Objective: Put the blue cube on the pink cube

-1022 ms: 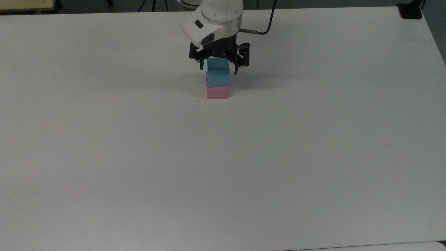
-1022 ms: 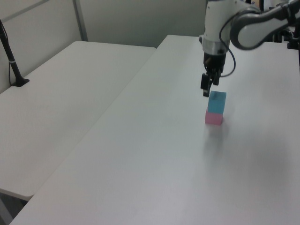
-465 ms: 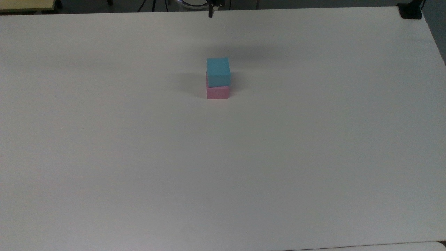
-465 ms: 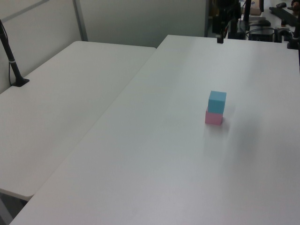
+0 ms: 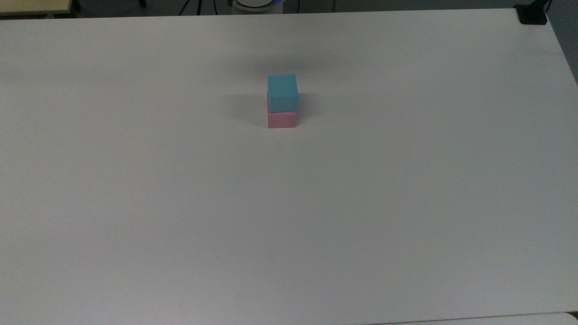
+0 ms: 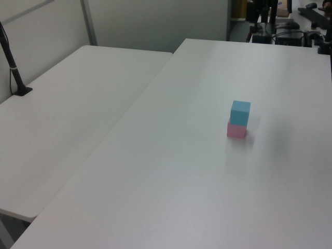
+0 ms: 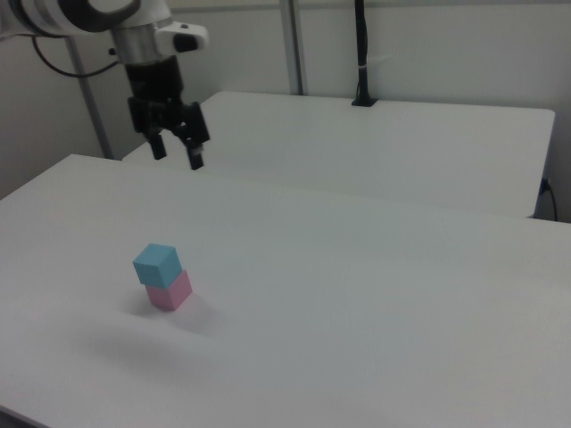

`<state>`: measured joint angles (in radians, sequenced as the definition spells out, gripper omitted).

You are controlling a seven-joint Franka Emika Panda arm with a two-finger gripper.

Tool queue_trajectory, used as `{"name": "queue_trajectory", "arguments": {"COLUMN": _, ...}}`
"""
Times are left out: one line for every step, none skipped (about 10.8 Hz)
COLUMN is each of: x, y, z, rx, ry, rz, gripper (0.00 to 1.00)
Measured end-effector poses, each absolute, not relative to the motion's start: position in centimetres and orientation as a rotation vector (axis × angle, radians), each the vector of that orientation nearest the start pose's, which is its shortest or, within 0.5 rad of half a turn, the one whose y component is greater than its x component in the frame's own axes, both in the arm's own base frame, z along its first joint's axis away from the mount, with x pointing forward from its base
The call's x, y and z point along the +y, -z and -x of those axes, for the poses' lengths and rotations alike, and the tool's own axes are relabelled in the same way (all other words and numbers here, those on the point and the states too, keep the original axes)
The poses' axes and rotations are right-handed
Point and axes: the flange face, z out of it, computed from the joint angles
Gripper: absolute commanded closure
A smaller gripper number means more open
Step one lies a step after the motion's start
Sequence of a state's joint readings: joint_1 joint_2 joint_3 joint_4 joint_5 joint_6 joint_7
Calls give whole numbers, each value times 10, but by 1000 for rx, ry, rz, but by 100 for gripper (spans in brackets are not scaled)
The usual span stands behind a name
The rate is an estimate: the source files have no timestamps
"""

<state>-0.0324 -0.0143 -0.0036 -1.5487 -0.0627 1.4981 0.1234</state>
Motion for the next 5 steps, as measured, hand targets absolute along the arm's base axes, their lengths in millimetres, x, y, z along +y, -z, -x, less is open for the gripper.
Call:
{"name": "queue_trajectory", "arguments": {"x": -44, "y": -639, "z": -544, "rx": 245, "ry": -19, "rz": 3194, "gripper": 0}}
{"name": "queue_trajectory", "arguments": {"x": -52, "y": -641, "z": -547, "rx": 241, "ry": 33, "rz": 3194, "gripper": 0}}
{"name": "queue_trajectory", "arguments": {"x": -53, "y": -643, "z": -549, "rx": 239, "ry": 67, "rz": 3193, "gripper": 0}}
{"name": "queue_trajectory", "arguments": {"x": -52, "y": -644, "z": -550, "rx": 236, "ry": 78, "rz": 3193, "gripper": 0}}
{"name": "queue_trajectory", "arguments": {"x": -51, "y": -644, "z": -550, "rx": 235, "ry": 78, "rz": 3193, "gripper": 0}}
